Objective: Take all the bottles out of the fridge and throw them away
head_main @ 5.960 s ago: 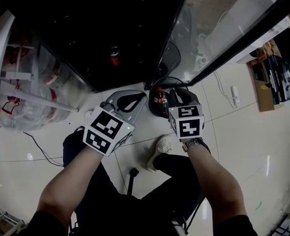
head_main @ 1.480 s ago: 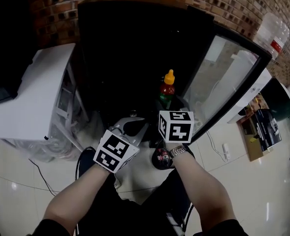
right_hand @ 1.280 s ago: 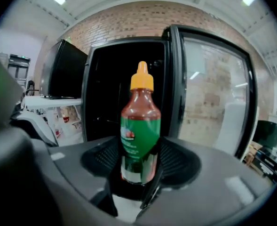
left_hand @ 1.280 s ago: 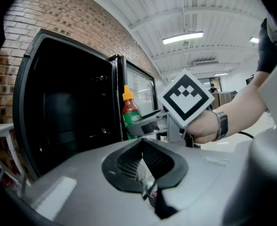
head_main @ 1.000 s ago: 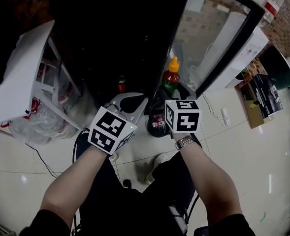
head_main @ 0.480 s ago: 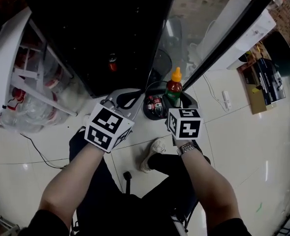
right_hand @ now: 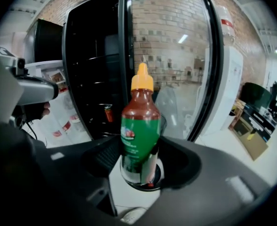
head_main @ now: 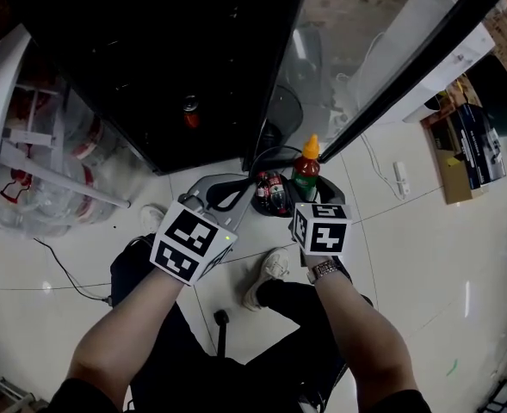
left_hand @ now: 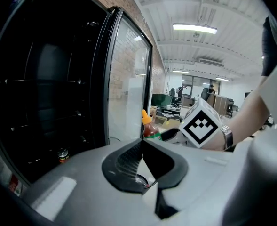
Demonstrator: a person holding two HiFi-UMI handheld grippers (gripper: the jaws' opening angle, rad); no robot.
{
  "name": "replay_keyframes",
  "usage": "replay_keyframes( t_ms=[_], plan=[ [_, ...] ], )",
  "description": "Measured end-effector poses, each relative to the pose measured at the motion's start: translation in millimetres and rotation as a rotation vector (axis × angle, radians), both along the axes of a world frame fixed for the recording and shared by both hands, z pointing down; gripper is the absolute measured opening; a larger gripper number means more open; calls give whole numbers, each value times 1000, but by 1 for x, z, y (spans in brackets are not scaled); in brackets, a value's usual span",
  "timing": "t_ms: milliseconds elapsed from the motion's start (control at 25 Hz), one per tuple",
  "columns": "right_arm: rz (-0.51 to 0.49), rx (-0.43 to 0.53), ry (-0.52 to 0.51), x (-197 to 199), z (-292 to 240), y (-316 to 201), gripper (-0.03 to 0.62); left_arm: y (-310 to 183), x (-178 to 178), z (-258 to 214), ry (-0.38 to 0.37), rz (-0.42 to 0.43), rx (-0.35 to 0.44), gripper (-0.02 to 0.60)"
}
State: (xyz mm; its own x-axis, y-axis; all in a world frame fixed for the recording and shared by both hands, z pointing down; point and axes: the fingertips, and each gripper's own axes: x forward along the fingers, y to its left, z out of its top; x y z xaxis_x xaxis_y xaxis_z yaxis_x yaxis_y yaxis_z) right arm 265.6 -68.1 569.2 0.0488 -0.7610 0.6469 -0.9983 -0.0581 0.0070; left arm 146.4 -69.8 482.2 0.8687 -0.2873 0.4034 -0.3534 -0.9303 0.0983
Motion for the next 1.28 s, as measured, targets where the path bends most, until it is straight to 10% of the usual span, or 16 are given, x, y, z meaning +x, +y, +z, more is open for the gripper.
replay_keyframes(
  t_ms=[640, 1280],
  plan=[
    [63, 51, -44, 13, -4, -10, 255, -16, -8, 1, -1, -21, -8, 5],
    [-118, 132, -47, -73, -49, -71, 255, -54, -61, -32, 5, -114, 43, 5]
  ],
)
